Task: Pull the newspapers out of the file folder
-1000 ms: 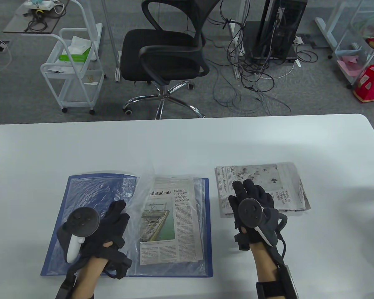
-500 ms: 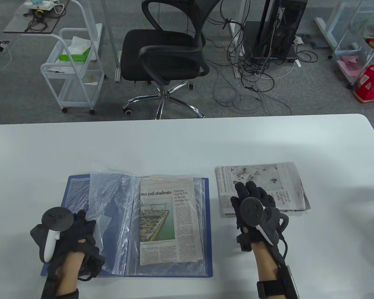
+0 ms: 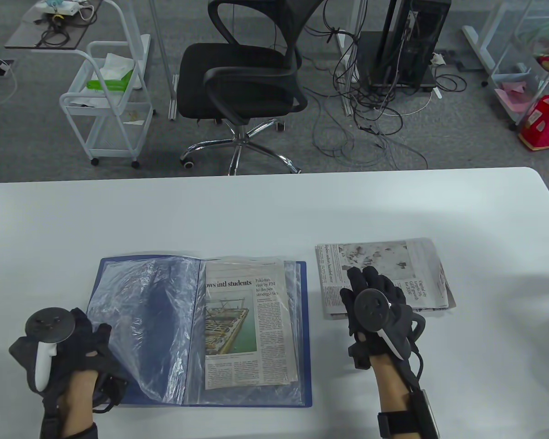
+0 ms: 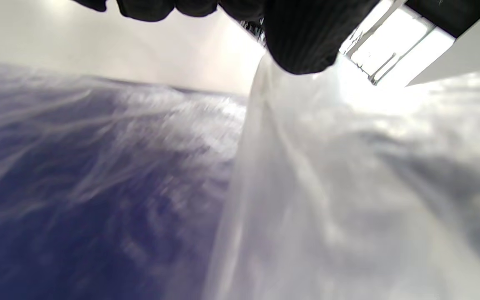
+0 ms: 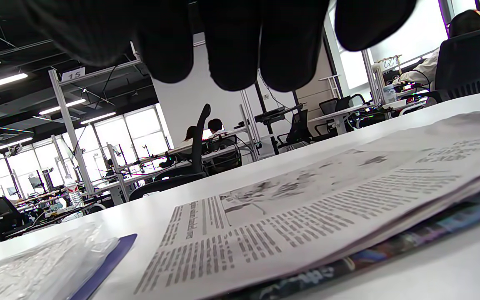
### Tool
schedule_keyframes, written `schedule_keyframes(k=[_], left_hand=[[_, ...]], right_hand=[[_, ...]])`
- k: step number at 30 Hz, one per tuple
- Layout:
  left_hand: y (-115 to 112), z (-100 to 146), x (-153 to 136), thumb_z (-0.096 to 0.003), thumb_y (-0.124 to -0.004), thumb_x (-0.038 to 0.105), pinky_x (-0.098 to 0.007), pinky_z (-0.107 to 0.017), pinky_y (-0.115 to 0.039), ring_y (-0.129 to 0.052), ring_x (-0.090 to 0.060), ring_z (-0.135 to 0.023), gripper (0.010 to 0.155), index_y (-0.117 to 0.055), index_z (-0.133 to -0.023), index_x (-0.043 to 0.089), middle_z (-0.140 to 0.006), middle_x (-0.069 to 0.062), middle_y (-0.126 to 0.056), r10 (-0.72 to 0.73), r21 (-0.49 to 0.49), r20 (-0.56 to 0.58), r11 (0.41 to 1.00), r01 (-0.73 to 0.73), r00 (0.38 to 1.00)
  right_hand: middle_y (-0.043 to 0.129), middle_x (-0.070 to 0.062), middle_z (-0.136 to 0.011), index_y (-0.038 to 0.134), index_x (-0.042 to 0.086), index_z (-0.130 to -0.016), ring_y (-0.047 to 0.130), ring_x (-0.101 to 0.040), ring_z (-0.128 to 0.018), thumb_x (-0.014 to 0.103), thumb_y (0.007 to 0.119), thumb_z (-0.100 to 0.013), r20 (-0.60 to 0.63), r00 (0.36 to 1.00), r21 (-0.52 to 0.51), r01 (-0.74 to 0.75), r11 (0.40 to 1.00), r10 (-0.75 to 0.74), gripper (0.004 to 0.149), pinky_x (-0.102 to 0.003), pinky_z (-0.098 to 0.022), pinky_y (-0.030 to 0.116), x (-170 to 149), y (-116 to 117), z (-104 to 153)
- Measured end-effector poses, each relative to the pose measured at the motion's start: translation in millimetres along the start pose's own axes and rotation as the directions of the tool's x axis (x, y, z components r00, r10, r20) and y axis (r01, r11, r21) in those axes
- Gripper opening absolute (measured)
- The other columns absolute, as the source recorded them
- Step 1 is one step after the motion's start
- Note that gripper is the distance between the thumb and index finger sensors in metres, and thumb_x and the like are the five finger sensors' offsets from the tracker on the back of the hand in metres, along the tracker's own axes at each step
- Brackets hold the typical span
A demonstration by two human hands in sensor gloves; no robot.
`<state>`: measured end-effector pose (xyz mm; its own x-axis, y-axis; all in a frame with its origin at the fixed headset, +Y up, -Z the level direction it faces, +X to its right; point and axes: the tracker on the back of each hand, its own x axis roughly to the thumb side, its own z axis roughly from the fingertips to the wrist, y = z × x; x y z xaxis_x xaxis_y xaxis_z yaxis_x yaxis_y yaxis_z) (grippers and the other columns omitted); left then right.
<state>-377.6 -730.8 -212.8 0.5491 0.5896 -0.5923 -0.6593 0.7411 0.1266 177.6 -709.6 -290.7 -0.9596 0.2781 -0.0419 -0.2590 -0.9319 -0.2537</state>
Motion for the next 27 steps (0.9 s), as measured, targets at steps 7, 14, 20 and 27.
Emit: schedule_keyframes(k=[7,14,20,27], left_hand=[[24,26,35,-0.0502,-0.076,0.025,-0.064,-0.070,-0.054,-0.057,-0.053,-0.106,0.059,-0.071,-0.109,0.017,-0.119,-0.019,-0.057,-0.019,0.124,0.311,0.992,-0.021,0.950],[0,60,81,-0.0475,-0.079,0.043,-0.064,-0.070,-0.053,-0.066,-0.052,-0.105,0.059,-0.090,-0.099,0.016,-0.113,-0.018,-0.079,-0.135,0.046,0.595,0.990,0.134,0.792],[-32,92,113,-0.0449,-0.073,0.055,-0.066,-0.072,-0.048,-0.065,-0.052,-0.105,0.067,-0.109,-0.079,0.009,-0.097,-0.021,-0.100,-0.374,0.152,0.662,0.916,0.372,0.649],[-32,80,111,-0.0465,-0.074,0.052,-0.067,-0.075,-0.040,-0.048,-0.052,-0.112,0.065,-0.099,-0.091,0.012,-0.116,-0.016,-0.076,-0.584,0.157,0.398,0.803,0.575,0.707]], right_hand=[[0.075,-0.008,-0.103,0.071,0.033,-0.094,0.080,-0.040,-0.092,0.050,0.072,-0.040,0.000,1.000,0.001,0.001,1.000,-0.001,0.056,-0.065,-0.064,0.062,-1,0,0],[0.075,-0.008,-0.103,0.071,0.033,-0.094,0.080,-0.040,-0.092,0.050,0.072,-0.040,0.003,1.000,-0.001,-0.006,1.000,0.006,0.056,-0.065,-0.064,0.062,-1,1,0],[0.075,-0.007,-0.103,0.072,0.033,-0.093,0.080,-0.041,-0.093,0.050,0.072,-0.040,0.009,1.000,0.003,-0.013,1.000,0.013,0.056,-0.065,-0.064,0.062,0,2,0],[0.075,-0.008,-0.103,0.072,0.033,-0.093,0.080,-0.041,-0.092,0.050,0.072,-0.040,0.014,1.000,0.001,-0.010,1.000,0.010,0.056,-0.065,-0.064,0.062,0,3,0]])
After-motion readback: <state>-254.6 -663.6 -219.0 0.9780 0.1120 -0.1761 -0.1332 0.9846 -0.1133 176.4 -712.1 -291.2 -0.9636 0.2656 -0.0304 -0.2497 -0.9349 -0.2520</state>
